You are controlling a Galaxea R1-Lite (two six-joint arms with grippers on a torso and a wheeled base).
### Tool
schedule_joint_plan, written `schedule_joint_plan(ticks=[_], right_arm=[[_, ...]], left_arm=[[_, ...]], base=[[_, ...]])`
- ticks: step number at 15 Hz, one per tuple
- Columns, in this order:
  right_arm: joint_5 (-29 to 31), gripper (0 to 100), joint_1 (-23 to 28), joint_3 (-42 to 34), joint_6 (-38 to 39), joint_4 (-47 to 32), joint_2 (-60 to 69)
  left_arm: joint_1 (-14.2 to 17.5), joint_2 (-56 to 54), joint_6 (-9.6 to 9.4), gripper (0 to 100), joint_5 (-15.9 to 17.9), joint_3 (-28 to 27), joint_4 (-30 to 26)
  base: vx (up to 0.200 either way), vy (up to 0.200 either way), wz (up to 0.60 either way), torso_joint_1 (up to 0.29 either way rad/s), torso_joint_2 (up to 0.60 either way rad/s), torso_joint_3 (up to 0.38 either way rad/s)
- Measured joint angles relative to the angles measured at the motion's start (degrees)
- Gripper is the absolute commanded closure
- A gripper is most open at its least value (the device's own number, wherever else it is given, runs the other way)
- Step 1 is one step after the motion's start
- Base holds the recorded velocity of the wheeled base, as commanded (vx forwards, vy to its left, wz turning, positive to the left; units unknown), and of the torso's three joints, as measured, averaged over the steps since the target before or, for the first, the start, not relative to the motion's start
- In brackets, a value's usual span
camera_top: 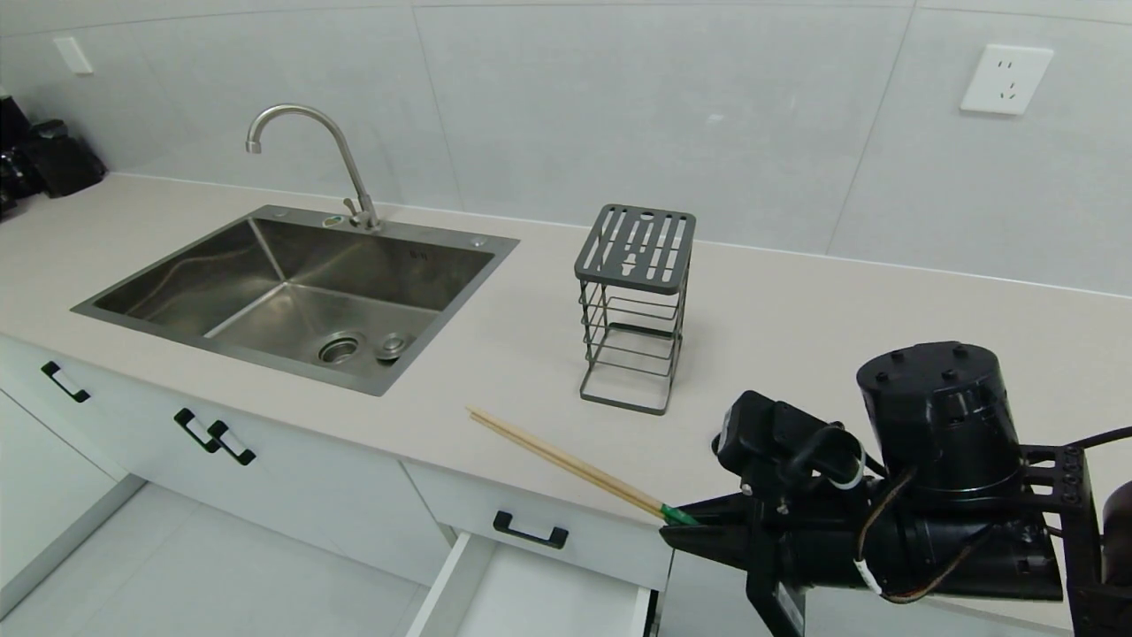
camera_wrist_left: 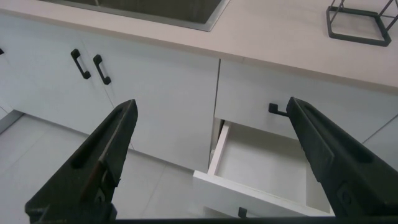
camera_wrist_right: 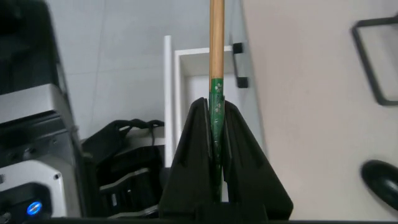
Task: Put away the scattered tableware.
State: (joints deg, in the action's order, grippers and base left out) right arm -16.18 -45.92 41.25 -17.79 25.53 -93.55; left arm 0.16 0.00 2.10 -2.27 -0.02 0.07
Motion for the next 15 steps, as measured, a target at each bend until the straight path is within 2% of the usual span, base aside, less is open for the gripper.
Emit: schedule_joint_plan(ticks=[3, 7, 15], right_arm=[[0.72, 100, -0.13, 1.72, -0.11, 0.06, -0.61], [0.79, 100, -3.16, 2.18, -0.05, -0.02, -0.83], [5.64, 100, -8.55, 2.29, -0.63, -0.22, -2.12]], left_arm=[[0.00, 0.00, -0.02, 0, 0.02, -0.02, 0.00], [0.00, 0.00, 0.00, 0, 0.00, -0.05, 0.04], [0.00, 0.00, 0.00, 0, 0.00, -0.02, -0.02]], base=[[0.000, 0.000, 0.00, 0.000, 0.00, 0.000], [0.000, 0.000, 0.00, -0.019, 0.03, 0.020], [0.000, 0.000, 0.00, -0.154, 0.31, 0.155]])
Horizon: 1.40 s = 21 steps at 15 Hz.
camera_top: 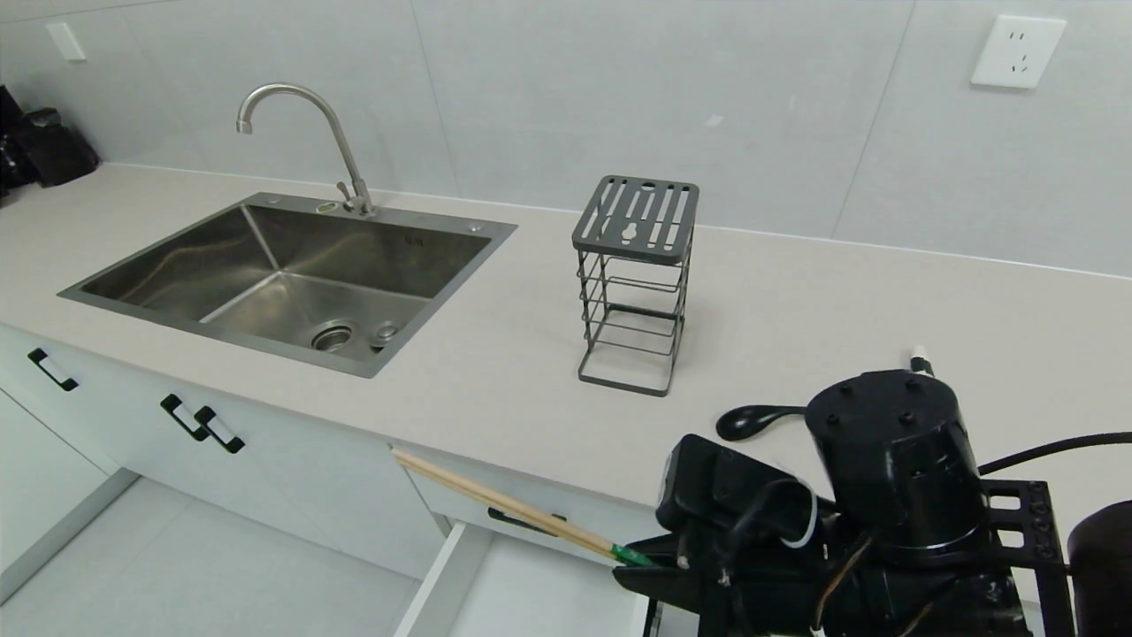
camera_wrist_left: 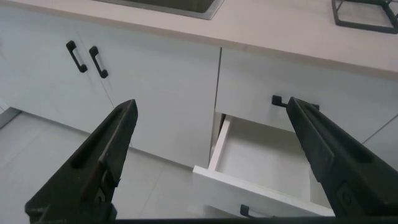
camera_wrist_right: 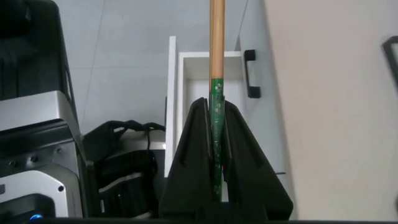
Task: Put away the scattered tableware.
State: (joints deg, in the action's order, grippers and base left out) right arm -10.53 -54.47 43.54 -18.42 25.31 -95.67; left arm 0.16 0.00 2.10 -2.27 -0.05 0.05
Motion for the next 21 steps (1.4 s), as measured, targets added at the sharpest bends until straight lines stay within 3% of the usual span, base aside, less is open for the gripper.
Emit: schedule_joint_plan(ticks=[5, 8, 15, 21], right_arm=[[2.79, 100, -3.19, 1.66, 0.13, -0.32, -2.29], [7.74, 100, -3.47, 2.10, 0.24, -0.54, -2.69], [7.91, 100, -5.42, -0.27, 1.29, -0.11, -2.21], [8.08, 100, -6.61, 4.06, 3.67, 0.04, -2.93]], left_arm=[[0.00, 0.00, 0.00, 0, 0.02, -0.05, 0.05], [-0.02, 0.00, 0.00, 0, 0.02, -0.05, 0.00], [0.00, 0.00, 0.00, 0, 0.02, -0.02, 0.02], [0.00, 0.00, 0.00, 0, 0.00, -0.05, 0.09]], base=[[0.000, 0.000, 0.00, -0.125, 0.26, 0.124], [0.000, 0.000, 0.00, -0.165, 0.32, 0.154], [0.000, 0.000, 0.00, -0.121, 0.23, 0.116], [0.000, 0.000, 0.00, -0.083, 0.17, 0.077]])
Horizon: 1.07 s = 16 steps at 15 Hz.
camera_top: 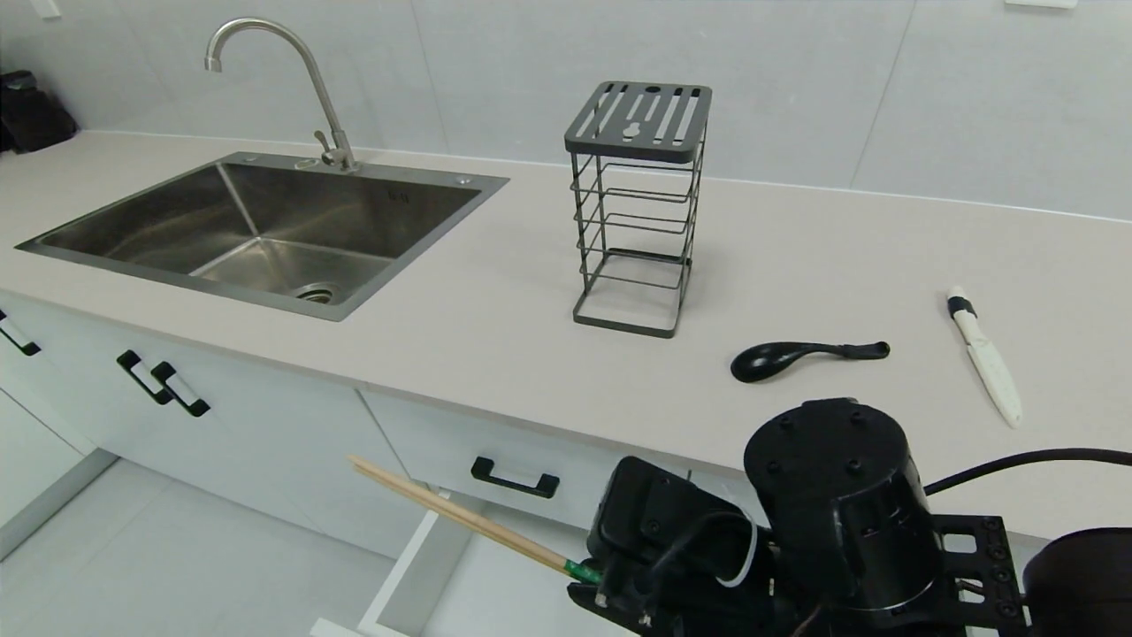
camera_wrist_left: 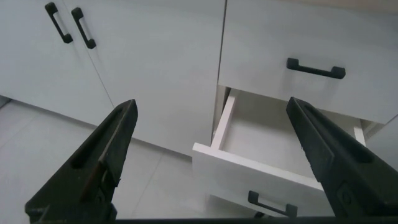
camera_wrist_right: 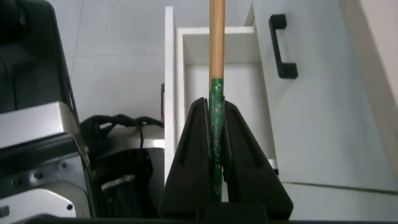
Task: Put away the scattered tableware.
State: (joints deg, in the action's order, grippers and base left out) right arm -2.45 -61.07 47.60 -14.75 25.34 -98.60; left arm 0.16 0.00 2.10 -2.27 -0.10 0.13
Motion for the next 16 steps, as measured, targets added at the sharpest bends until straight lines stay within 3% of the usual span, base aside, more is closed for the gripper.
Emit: schedule_joint_plan(ticks=[16], right_arm=[[-0.12, 100, -1.52, 1.51, 0.77, -0.37, -0.55]], left_arm=[[0.00, 0.00, 0.00, 0, 0.00, 0.07, -0.02]], base=[[0.000, 0.000, 0.00, -0.241, 0.40, 0.178]])
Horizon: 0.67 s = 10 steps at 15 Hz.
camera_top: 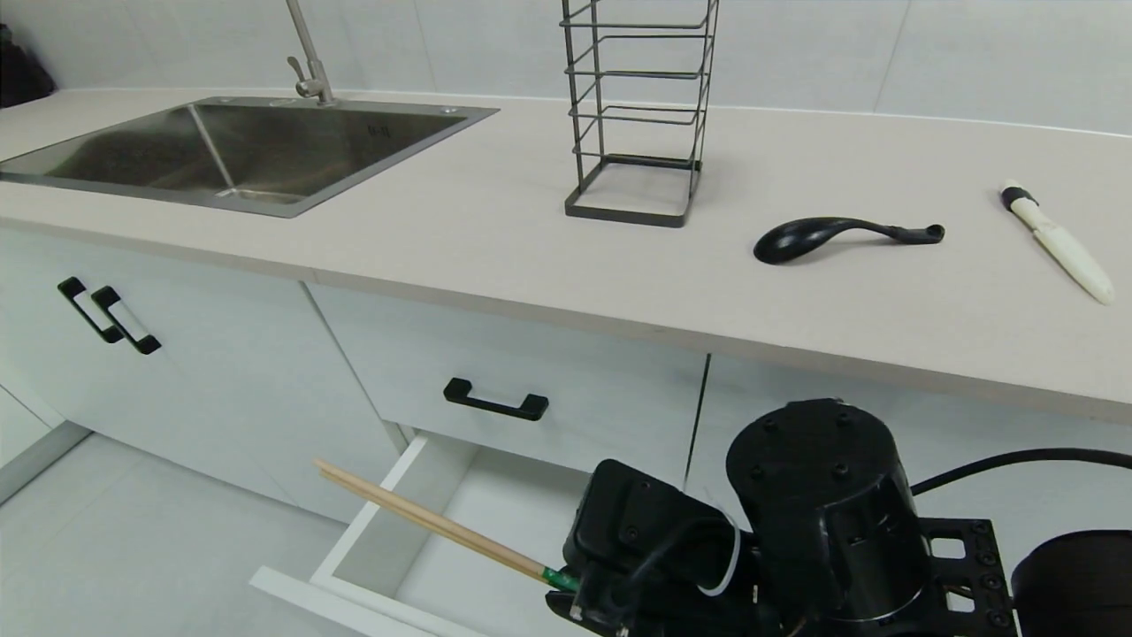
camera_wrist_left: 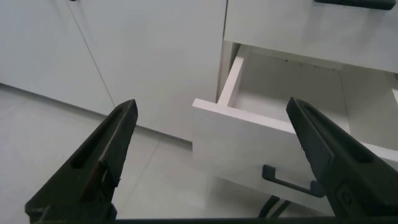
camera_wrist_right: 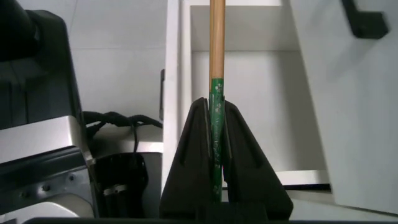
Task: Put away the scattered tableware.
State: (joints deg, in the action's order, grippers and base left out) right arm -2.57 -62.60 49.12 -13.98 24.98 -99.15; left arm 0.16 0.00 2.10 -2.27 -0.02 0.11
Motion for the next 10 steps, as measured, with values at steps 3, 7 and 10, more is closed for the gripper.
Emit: schedule_joint_plan(ticks=[3, 7, 10], right_arm=[[0.26, 100, -0.85, -1.07, -0.07, -1.78, 1.57], [3.47, 100, -0.29, -0.83, -0.30, -9.08, 4.96], [5.94, 100, -0.27, 0.41, -0.24, -6.62, 4.74]], left_arm=[[0.00, 0.00, 0.00, 0, 0.00, -0.05, -0.04], [0.00, 0.00, 0.00, 0, 0.00, -0.02, -0.06], [0.00, 0.00, 0.00, 0, 0.00, -0.07, -0.06]], base=[[0.000, 0.000, 0.00, -0.095, 0.27, 0.092], [0.000, 0.000, 0.00, -0.007, 0.12, 0.040], [0.000, 0.000, 0.00, 0.000, 0.00, 0.000]])
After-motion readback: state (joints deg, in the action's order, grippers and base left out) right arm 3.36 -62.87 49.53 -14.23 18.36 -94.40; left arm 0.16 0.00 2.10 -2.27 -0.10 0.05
